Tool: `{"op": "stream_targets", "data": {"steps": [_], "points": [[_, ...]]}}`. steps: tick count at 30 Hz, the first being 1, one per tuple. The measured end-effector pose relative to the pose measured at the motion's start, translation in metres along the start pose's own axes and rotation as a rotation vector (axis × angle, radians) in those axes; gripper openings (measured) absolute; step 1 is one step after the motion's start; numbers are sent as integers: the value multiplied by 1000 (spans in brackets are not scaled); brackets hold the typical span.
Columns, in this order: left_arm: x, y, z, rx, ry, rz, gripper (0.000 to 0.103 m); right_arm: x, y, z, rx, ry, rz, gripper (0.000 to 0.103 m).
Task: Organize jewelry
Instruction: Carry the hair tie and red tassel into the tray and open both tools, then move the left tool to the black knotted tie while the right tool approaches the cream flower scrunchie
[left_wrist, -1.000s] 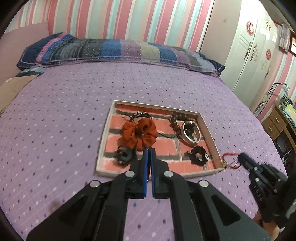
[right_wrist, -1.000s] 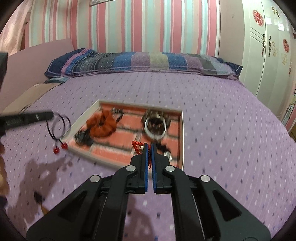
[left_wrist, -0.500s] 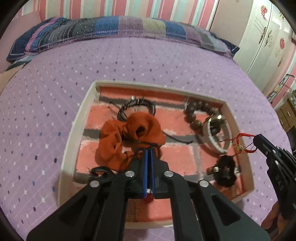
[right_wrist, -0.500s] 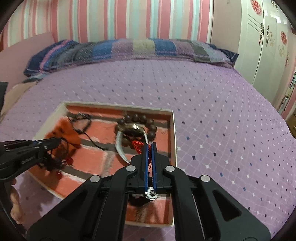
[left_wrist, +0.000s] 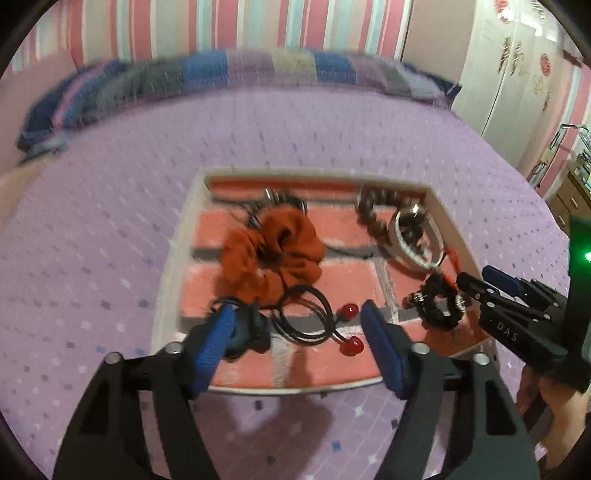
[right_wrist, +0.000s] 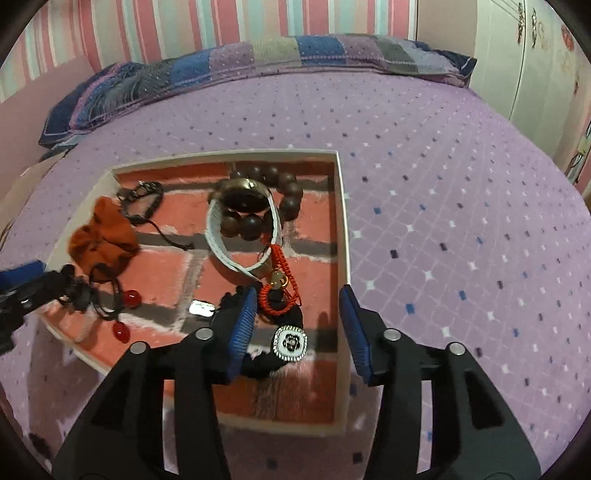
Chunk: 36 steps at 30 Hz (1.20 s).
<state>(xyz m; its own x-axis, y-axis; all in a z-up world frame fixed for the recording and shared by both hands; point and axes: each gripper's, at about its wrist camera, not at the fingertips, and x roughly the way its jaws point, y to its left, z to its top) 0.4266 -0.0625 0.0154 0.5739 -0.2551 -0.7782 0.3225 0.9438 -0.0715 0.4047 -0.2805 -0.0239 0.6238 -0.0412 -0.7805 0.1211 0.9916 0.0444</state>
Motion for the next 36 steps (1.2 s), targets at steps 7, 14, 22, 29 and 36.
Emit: {"op": "stream_targets", "data": {"steps": [7,14,22,29,36], "points": [[-80,22,-25,-19,-83,44,78,-97,-1,-31,12,-123,23,99],[-148,64,-97,-103,-123,99,83,-157,2,-103,20,-144,29,99],[-157,82,-182,-195,-57,119,84,-175,21,-187,-19,-86,63,99],[-143,83,-206,-193,-15,131,84,-179,33,-228,-29,-65,46,99],[-137,84,-209,-204,-6,106,84,-193,59,-246,-127,-145,25,99]]}}
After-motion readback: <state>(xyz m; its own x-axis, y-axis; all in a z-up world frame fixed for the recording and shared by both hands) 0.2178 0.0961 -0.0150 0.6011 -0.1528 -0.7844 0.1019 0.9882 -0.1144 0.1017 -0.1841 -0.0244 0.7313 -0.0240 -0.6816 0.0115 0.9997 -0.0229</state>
